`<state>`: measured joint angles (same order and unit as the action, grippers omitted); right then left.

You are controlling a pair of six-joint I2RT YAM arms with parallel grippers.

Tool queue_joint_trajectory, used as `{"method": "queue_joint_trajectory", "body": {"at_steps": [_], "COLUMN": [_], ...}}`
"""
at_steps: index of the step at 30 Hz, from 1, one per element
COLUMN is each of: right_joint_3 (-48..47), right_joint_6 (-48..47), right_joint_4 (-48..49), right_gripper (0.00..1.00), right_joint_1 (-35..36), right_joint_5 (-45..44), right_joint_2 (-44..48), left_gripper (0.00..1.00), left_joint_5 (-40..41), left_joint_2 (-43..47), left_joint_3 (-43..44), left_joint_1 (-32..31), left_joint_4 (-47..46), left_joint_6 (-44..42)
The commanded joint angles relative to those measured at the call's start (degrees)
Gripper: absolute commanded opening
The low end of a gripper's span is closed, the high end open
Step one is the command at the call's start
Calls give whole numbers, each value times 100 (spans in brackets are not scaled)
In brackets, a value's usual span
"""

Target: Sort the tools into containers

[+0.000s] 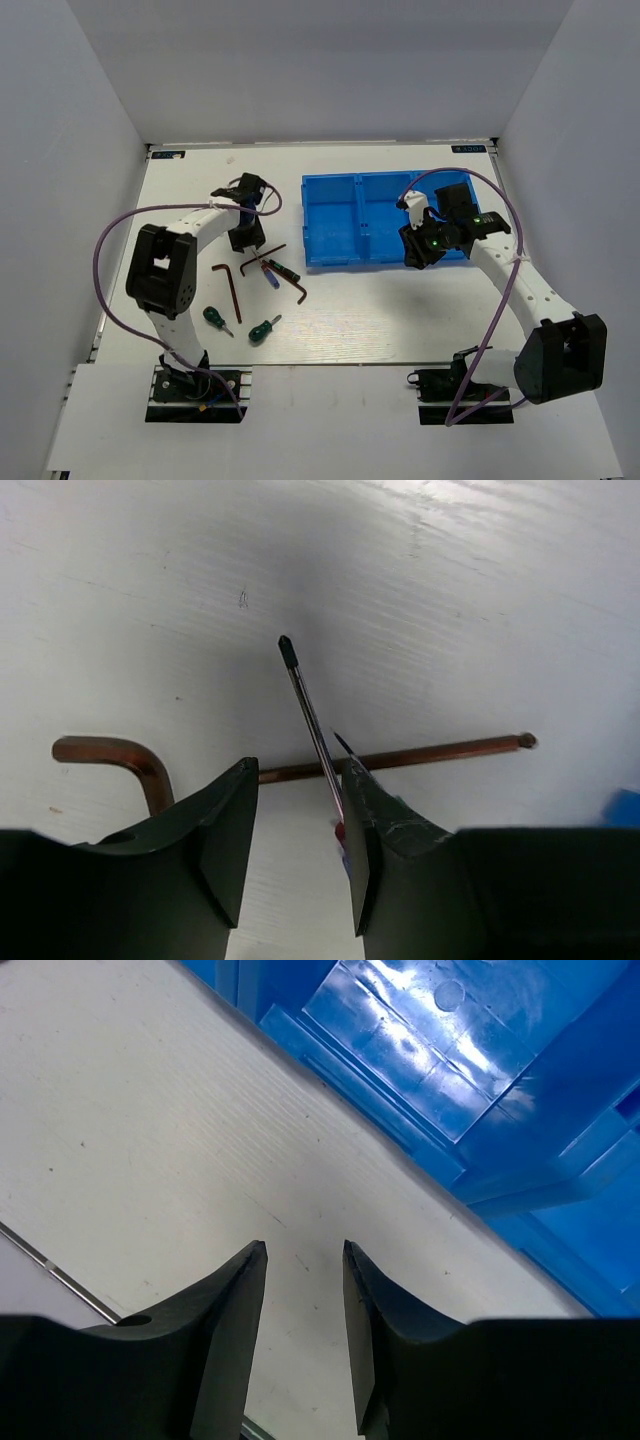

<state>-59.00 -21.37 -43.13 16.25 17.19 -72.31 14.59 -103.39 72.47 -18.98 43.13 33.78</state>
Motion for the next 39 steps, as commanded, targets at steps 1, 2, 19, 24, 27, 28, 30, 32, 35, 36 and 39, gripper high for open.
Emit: {"method": "queue_joint_trajectory", "body": {"at_steps": [1,2,19,24,27,28,30,32,35,36,39], "right_joint_3": [-32,-24,-102,-278,-287,-270,-305,-384,-559,-603,-718], "right_joint_6": [1,-8,-87,-648,-913,-939,-896,-896,-905,-896,-887], "right_joint_4": [68,51,-37,-485,-626,-600,-582,-582,-565,-547,-494], "right_gripper": [43,43,43,44,35,27,23,17,0,0,0], "right_joint_1": [18,10,1,1,1,18,19,27,36,27,36], "right_joint_5": [-58,-93,-84,731,1137,1285,1357,1436,1489,1506,1480], "right_joint_2": [191,200,191,261,341,349,271,183,69,51,-11], "left_gripper": [50,50,4,0,0,0,0,0,0,0,0], "left_joint_5": [193,193,193,10,-745,-1078,-1614,-2186,-3380,-3540,-3560], "left_joint_2": [-180,-181,-568,327,1063,1215,1426,1427,842,630,-162], "left_joint_3": [-75,-75,-22,346,672,785,1074,1243,1935,2094,2691], "left_joint_1": [-27,-27,79,17,-44,-96,-97,-150,-298,-369,-685], "left_joint_4": [-120,-208,-314,-323,-708,-997,-1219,-1649,-2044,-2142,-2335], "left_joint_6": [129,181,129,-292,-872,-1073,-1250,-1391,-1392,-1392,-1243]}}
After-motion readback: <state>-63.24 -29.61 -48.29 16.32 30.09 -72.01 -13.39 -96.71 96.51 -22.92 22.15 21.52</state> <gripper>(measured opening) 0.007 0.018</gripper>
